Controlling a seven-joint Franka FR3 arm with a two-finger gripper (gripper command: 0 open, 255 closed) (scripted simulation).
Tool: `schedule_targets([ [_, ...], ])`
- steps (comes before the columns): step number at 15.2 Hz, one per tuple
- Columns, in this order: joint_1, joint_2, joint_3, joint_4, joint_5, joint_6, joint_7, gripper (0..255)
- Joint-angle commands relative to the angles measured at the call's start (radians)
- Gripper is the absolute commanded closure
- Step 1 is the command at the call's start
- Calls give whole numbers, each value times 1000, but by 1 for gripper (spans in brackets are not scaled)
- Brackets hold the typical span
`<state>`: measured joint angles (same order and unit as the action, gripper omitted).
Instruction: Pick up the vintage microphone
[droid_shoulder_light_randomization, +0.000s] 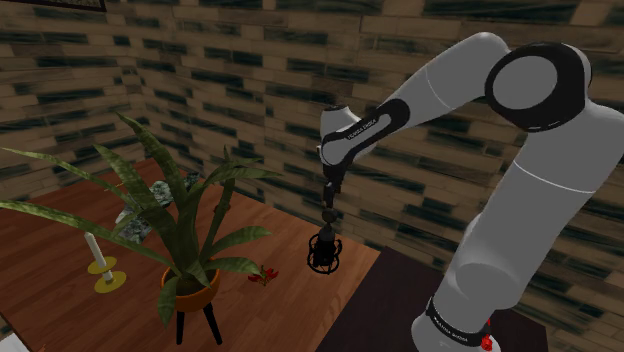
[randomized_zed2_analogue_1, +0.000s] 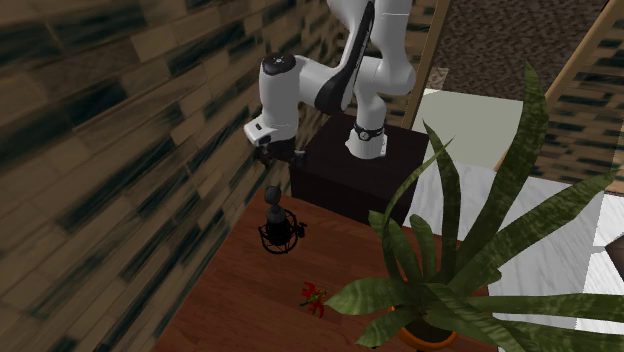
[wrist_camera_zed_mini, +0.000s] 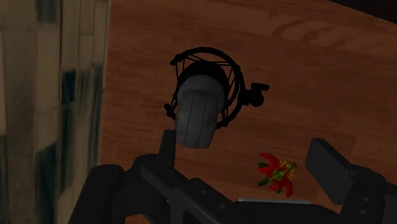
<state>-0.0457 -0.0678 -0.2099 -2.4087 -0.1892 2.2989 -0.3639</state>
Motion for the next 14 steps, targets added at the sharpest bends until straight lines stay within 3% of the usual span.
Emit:
schedule_targets([
  [1,-7,69,-11,20,4,38,-38,0],
  [5,-25,222,-21,94,27,97,-110,0],
  [14,-32,309,-16,84,37,193,-107,0],
])
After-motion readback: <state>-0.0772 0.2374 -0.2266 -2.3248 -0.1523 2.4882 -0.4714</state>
